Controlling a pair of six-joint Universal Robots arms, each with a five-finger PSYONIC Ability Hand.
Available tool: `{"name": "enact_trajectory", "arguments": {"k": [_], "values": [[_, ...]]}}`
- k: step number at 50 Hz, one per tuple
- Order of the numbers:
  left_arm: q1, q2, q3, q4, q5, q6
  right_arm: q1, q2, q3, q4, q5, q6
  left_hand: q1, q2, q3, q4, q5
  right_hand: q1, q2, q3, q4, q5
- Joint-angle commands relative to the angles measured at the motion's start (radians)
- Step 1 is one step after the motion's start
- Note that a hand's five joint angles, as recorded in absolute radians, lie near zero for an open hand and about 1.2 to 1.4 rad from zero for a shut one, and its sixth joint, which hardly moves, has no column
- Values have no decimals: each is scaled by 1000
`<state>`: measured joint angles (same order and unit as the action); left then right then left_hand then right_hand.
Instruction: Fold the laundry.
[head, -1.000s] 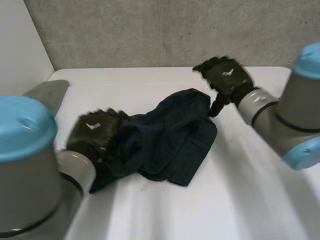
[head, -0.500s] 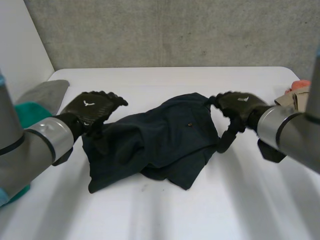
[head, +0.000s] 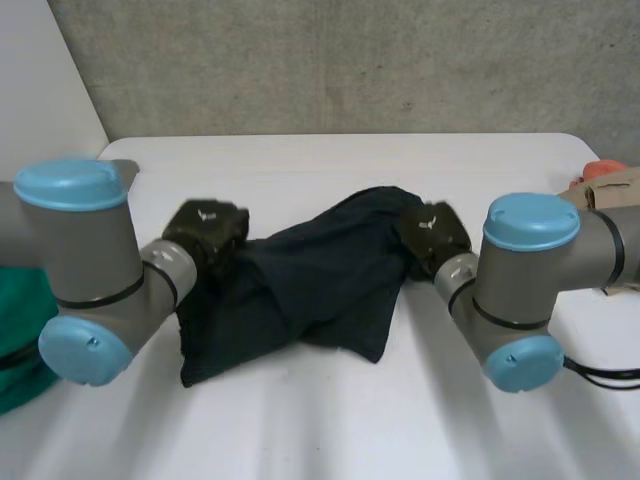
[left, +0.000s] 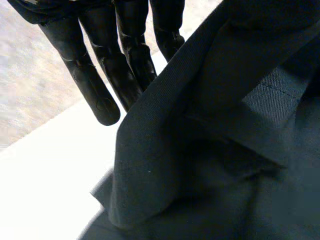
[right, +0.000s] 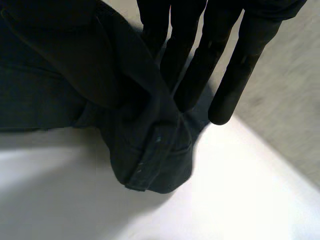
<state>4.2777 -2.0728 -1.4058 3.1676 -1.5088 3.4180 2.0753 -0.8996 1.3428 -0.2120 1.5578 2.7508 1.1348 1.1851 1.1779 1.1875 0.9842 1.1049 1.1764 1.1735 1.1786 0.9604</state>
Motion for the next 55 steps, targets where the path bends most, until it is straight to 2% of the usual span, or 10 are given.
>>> {"name": "enact_trajectory", "arguments": {"k": [1,8,14,20,28,32,37,43,48,55], "values": [[-12,186,100,-34,-93,4,-9,-231,-62,29,62,-63,261,211,218,209,238,291,220,223,218,261],[-10,419,225,-208,-68,47,-52,-456,-212,184,-10,-195,261,211,218,209,238,291,220,223,218,261],[2,477,298,-421,-50,66,-75,-501,-341,434,-74,-259,261,211,218,209,238,291,220,223,218,261],[1,455,262,-498,-11,43,-78,-496,-350,563,-122,-299,261,211,218,209,238,291,220,223,218,261],[5,281,192,-367,-21,52,-69,-403,-258,536,-123,-286,261,211,218,209,238,291,220,223,218,261],[14,133,238,-205,-63,82,-52,-299,-261,456,-93,-247,261,211,218,209,238,291,220,223,218,261],[34,30,362,-28,-106,75,-24,-171,-323,225,39,-143,261,211,218,209,238,291,220,223,218,261],[48,13,501,189,-145,0,-21,-166,-364,-143,148,-66,261,211,218,209,238,291,220,223,218,261],[47,78,519,267,-134,-91,-4,-234,-346,-290,110,-65,261,211,218,209,238,291,220,223,218,261],[37,192,322,157,-42,-103,0,-294,-265,-56,-22,-82,261,211,218,209,238,291,220,223,218,261]]}}
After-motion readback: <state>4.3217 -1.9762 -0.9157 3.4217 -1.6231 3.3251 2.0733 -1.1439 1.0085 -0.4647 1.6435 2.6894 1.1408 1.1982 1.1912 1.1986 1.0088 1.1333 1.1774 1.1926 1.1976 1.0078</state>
